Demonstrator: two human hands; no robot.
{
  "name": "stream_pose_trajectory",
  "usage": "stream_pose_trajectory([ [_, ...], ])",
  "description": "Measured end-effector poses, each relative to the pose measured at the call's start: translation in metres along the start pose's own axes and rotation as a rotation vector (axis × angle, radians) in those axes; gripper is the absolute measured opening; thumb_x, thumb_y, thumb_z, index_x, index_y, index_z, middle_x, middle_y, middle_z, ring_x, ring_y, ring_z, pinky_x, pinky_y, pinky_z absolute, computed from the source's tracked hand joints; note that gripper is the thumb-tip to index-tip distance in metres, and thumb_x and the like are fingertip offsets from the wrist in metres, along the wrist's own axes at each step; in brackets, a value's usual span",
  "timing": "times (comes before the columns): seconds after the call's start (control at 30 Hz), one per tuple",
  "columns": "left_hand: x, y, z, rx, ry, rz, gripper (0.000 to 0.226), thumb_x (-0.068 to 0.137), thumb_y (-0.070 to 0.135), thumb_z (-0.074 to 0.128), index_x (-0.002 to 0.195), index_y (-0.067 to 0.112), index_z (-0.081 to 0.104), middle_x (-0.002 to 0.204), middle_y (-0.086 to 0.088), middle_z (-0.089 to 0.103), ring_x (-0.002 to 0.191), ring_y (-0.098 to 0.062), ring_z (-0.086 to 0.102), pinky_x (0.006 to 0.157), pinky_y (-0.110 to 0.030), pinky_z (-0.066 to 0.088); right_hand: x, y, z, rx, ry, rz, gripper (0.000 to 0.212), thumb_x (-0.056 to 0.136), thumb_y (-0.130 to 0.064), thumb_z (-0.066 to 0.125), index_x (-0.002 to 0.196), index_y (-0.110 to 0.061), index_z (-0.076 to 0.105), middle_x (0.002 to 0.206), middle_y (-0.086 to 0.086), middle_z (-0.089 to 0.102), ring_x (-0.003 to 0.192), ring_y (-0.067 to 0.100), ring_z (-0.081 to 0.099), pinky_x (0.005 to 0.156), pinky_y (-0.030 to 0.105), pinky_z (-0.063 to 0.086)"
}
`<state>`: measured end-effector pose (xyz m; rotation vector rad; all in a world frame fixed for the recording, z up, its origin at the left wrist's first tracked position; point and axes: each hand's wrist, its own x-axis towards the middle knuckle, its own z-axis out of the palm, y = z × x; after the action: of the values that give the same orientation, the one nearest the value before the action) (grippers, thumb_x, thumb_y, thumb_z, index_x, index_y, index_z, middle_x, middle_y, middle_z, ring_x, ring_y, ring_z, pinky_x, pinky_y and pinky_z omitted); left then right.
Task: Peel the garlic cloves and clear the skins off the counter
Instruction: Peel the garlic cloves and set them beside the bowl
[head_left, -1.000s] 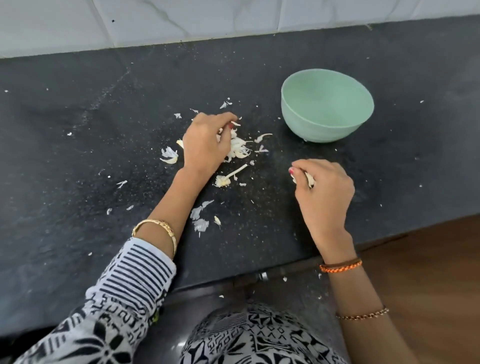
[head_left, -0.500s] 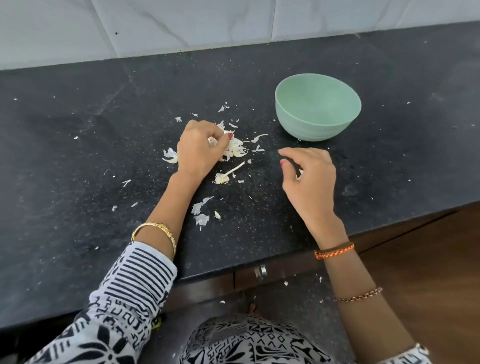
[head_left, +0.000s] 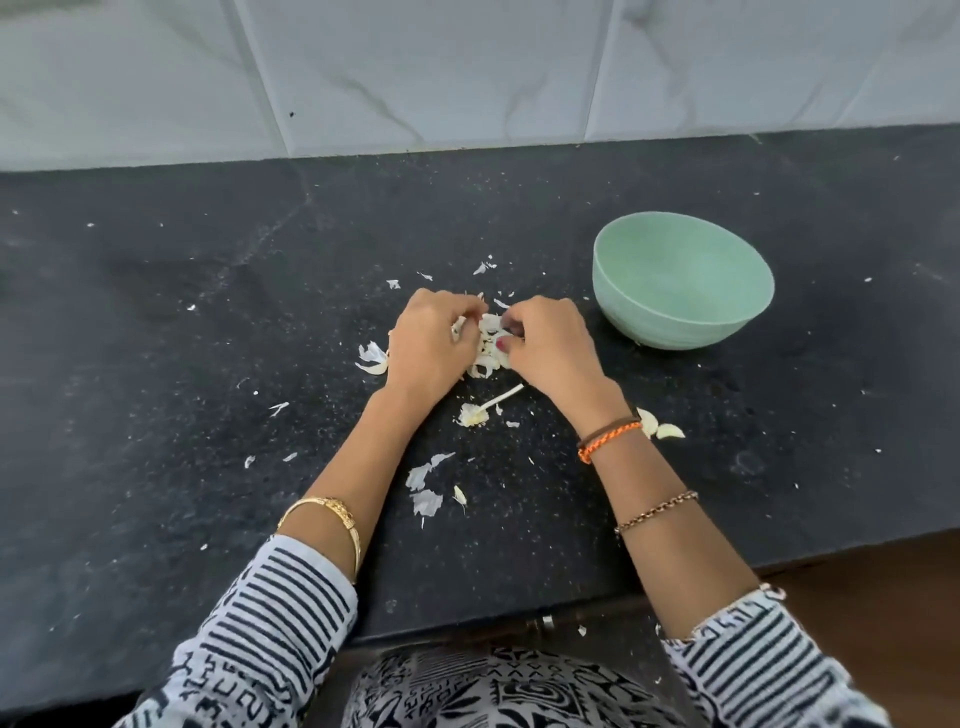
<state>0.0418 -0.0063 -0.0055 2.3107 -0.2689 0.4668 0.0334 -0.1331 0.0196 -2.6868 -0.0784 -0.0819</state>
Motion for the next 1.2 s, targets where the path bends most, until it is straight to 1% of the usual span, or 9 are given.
stream_pose_trajectory([
  [0.3,0.005,-0.003,0.003,-0.024,0.05,-0.045,0.02,0.085,0.005,0.057,0.096,0.012,0.073,0.091,0.0,0.071,0.091,-0.021,0.053,0.074,-0.022,0.035,0.006,0.006,0.013,0.059,0.118,-0.064,0.028,0.091,-0.022,0.058,0.119,-0.017,0.059,0.103,0.002,0.065,0.104,0.022,0.052,0.08,0.03,0.041],
  [0.4,0.007,-0.006,0.004,-0.035,0.047,-0.062,0.019,0.085,0.005,0.057,0.094,0.012,0.072,0.087,0.0,0.07,0.089,-0.022,0.054,0.071,-0.024,0.037,0.005,0.011,0.009,0.17,0.173,-0.078,0.018,0.088,-0.02,0.062,0.105,-0.018,0.063,0.099,-0.001,0.065,0.097,0.019,0.054,0.075,0.02,0.032],
  [0.47,0.006,-0.007,0.005,-0.047,0.041,-0.064,0.018,0.084,0.005,0.058,0.093,0.012,0.072,0.087,0.0,0.07,0.087,-0.022,0.055,0.068,-0.026,0.038,0.001,0.011,0.003,0.162,0.131,-0.076,0.011,0.082,-0.024,0.07,0.091,-0.02,0.064,0.089,-0.005,0.064,0.09,0.016,0.054,0.073,0.021,0.032],
  [0.57,0.006,-0.005,0.004,-0.058,0.037,-0.061,0.018,0.084,0.005,0.058,0.093,0.012,0.072,0.087,0.0,0.07,0.087,-0.019,0.054,0.066,-0.024,0.037,-0.006,0.011,-0.006,0.209,-0.017,-0.017,0.018,0.071,-0.03,0.079,0.072,-0.023,0.062,0.069,-0.009,0.061,0.071,0.01,0.055,0.065,0.023,0.04],
  [0.67,0.005,-0.002,0.004,-0.069,0.038,-0.066,0.018,0.084,0.005,0.058,0.093,0.011,0.072,0.086,0.0,0.07,0.087,-0.02,0.055,0.068,-0.025,0.038,-0.009,0.007,-0.01,0.174,-0.132,0.014,0.022,0.067,-0.037,0.081,0.074,-0.022,0.067,0.063,-0.013,0.057,0.062,0.003,0.053,0.059,0.023,0.04],
  [0.83,0.003,-0.003,0.002,-0.076,0.076,-0.04,0.023,0.081,0.014,0.052,0.09,0.012,0.072,0.082,0.003,0.069,0.084,-0.022,0.055,0.067,-0.026,0.038,-0.008,0.001,-0.01,0.099,-0.147,0.018,0.03,0.066,-0.04,0.08,0.083,-0.019,0.068,0.063,-0.012,0.056,0.066,0.009,0.056,0.06,0.025,0.043],
  [1.03,0.005,0.005,-0.004,-0.27,0.166,-0.125,0.024,0.082,0.017,0.053,0.098,0.016,0.07,0.076,0.021,0.06,0.077,-0.014,0.058,0.072,-0.029,0.047,0.0,-0.001,-0.017,0.622,0.099,0.008,0.018,0.073,-0.005,0.076,0.073,-0.021,0.067,0.068,-0.007,0.066,0.062,0.006,0.065,0.067,0.022,0.055],
  [1.13,0.018,0.008,-0.005,-0.323,0.132,-0.104,0.02,0.084,0.021,0.055,0.094,0.016,0.072,0.075,0.005,0.068,0.07,-0.02,0.061,0.072,-0.038,0.051,0.013,-0.007,-0.022,0.846,0.178,0.002,0.023,0.079,0.003,0.068,0.077,-0.02,0.068,0.074,-0.004,0.068,0.068,0.004,0.066,0.068,0.022,0.056],
  [1.2,0.023,0.01,-0.006,-0.38,0.11,-0.086,0.017,0.086,0.023,0.057,0.092,0.016,0.073,0.077,0.004,0.07,0.067,-0.014,0.06,0.069,-0.033,0.05,0.021,-0.011,-0.022,0.904,0.254,0.018,0.02,0.081,0.003,0.066,0.082,-0.017,0.069,0.076,-0.003,0.069,0.068,0.004,0.065,0.068,0.021,0.055],
])
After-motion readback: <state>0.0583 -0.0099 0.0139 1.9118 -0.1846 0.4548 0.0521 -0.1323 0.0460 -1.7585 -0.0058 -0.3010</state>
